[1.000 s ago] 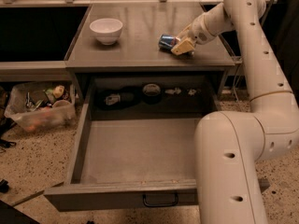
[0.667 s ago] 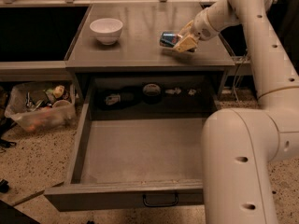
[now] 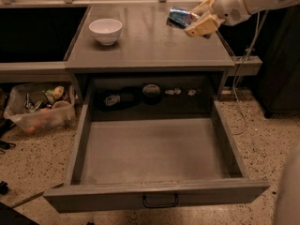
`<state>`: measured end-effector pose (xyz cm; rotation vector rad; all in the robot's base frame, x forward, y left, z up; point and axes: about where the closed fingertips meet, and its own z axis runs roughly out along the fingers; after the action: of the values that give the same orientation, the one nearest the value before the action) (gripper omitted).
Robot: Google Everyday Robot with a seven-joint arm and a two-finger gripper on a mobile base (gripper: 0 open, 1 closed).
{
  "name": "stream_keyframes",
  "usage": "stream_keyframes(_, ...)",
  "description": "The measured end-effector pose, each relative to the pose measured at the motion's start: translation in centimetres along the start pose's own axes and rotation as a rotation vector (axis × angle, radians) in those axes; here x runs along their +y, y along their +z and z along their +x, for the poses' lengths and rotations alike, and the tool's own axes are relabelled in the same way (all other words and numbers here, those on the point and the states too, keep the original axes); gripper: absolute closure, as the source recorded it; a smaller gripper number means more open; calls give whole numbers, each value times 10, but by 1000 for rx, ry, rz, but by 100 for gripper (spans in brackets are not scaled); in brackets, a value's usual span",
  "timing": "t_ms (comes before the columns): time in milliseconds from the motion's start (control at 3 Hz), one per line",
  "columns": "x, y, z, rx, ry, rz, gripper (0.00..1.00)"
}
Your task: Place redbull can into top drawer
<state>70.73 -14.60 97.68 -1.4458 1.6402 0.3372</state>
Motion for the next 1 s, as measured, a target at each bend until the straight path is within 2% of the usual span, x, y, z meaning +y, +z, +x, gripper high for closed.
stream_keyframes(333,65,-23,-7,-37,22,-107,100)
stream_keyframes(667,90,-5,11,-16,52,-172,100)
stream_keyframes(1000,90,-4,11,-15,52,-172,100)
